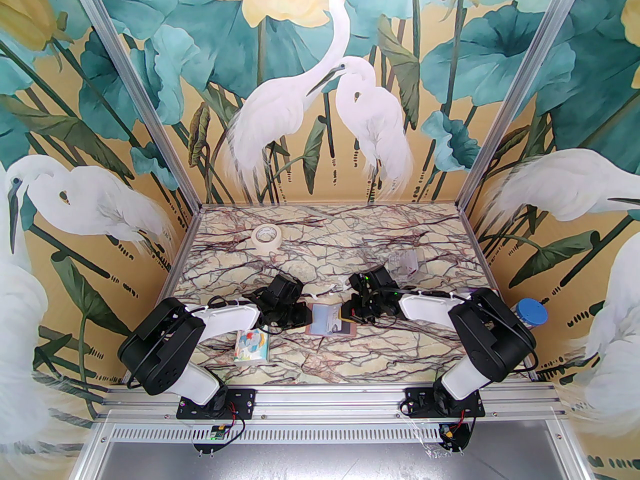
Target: Put the credit cards into the card holder
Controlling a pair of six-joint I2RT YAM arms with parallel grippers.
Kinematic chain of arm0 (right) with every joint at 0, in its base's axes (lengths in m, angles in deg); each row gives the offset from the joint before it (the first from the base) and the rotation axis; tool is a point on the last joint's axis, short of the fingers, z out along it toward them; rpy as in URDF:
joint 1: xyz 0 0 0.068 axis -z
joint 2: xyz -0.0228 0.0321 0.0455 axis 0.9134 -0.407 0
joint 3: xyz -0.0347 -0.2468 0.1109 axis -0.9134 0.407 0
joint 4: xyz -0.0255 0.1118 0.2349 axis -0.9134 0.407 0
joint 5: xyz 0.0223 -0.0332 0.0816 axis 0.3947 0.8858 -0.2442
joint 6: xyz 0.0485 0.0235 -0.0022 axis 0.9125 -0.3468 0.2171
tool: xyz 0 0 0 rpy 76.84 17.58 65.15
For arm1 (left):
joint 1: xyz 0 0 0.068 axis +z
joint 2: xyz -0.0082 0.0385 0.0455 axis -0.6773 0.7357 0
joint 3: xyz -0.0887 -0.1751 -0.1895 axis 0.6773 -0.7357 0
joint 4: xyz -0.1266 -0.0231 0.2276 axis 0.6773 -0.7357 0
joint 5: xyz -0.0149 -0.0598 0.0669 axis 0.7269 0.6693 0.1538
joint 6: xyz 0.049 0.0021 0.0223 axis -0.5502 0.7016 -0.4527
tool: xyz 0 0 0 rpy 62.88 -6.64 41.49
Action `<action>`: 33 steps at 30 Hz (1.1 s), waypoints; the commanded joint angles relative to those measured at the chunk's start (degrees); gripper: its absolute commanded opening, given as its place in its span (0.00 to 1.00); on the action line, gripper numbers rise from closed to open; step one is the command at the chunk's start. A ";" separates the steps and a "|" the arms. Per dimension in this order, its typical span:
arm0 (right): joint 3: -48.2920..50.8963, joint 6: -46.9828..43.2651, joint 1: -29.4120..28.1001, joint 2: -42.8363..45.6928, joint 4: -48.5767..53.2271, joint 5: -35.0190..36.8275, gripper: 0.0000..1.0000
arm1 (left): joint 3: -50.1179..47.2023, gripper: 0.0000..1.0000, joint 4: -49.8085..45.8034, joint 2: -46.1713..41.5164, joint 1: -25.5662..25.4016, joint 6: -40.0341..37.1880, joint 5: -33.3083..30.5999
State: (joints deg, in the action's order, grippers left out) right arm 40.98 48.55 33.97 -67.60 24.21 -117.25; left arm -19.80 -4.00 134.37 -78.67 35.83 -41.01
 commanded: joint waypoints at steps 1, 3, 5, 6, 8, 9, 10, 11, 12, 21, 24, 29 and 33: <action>-1.05 0.25 -0.01 -1.07 1.45 0.00 0.00 | 0.33 0.13 -1.50 1.59 -0.39 -0.69 -1.07; -1.03 0.23 0.02 -1.16 1.45 -0.06 0.00 | 0.29 0.13 -1.50 1.67 -0.43 -0.69 -1.03; -1.05 0.17 0.02 -1.33 1.49 -0.16 0.00 | 0.42 0.13 -1.42 1.76 -0.44 -0.64 -1.06; -1.14 0.23 0.00 -1.47 1.45 -0.25 0.00 | 0.36 0.13 -1.41 1.76 -0.44 -0.61 -0.97; -1.23 0.19 0.01 -1.65 1.56 -0.25 0.00 | 0.46 0.13 -1.32 1.83 -0.44 -0.52 -0.97; -1.23 0.24 0.02 -1.66 1.54 -0.26 0.00 | 0.47 0.13 -1.32 1.84 -0.41 -0.51 -0.96; -1.23 0.25 -0.04 -1.67 1.57 -0.26 0.00 | 0.45 0.13 -1.32 1.85 -0.43 -0.47 -0.97; -1.24 0.24 0.02 -1.66 1.59 -0.25 0.00 | 0.55 0.13 -1.33 1.90 -0.41 -0.55 -0.97; -1.23 0.21 0.02 -1.65 1.64 -0.25 0.00 | 0.59 0.13 -1.33 1.93 -0.42 -0.51 -0.97; -1.75 -0.10 -0.10 -2.37 2.20 -0.01 0.00 | 0.64 0.13 -1.32 2.37 -0.46 -0.69 -0.80; -2.17 -0.37 -0.20 -2.67 2.82 0.13 0.00 | 0.72 0.13 -1.50 2.42 -0.53 -0.77 -0.80; -2.67 -0.63 -0.40 -2.87 3.78 0.88 0.00 | 0.80 0.13 -2.04 2.53 -0.51 -1.16 -0.93; -2.90 -0.90 -0.58 -2.83 4.40 1.77 0.00 | 0.51 0.13 -1.84 2.54 -0.48 -1.12 -0.80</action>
State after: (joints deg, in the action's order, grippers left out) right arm 39.06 48.53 33.93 -69.45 26.50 -117.38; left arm -19.54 -4.26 134.68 -78.64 35.58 -40.99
